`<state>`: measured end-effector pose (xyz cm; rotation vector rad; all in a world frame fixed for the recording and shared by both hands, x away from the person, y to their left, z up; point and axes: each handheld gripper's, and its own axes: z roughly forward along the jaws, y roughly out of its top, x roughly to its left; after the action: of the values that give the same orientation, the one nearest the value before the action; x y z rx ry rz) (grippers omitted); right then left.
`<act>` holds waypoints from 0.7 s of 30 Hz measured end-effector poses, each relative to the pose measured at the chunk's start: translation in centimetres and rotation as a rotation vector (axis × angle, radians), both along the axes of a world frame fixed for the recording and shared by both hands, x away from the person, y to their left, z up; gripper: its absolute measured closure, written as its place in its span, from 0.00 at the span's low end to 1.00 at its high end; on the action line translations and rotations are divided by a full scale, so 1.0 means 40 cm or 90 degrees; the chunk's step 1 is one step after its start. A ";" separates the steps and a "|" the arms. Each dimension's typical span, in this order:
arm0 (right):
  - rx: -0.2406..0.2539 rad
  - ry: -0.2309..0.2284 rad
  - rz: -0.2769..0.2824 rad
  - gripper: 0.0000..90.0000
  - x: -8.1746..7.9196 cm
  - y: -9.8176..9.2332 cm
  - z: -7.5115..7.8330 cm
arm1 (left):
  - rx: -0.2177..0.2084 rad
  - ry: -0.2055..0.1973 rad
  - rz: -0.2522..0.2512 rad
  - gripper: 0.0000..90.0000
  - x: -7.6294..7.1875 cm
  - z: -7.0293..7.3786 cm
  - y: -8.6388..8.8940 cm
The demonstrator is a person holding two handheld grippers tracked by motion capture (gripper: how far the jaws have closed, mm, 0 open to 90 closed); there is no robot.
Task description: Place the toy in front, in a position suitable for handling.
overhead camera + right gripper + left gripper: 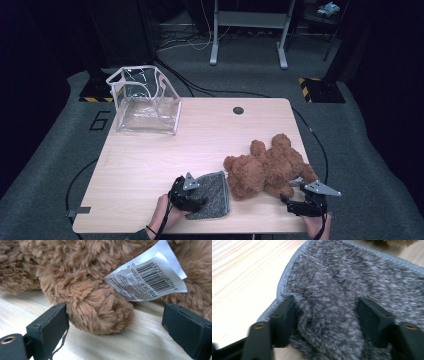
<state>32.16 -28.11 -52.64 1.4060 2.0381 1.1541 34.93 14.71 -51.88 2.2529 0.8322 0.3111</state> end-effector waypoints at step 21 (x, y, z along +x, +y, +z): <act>0.006 -0.001 -0.002 0.07 -0.001 0.000 0.001 | -0.046 -0.017 0.010 0.80 0.008 0.033 0.103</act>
<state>32.13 -28.11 -52.62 1.4114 2.0313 1.1651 35.24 18.82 -50.55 2.1717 0.8353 0.3128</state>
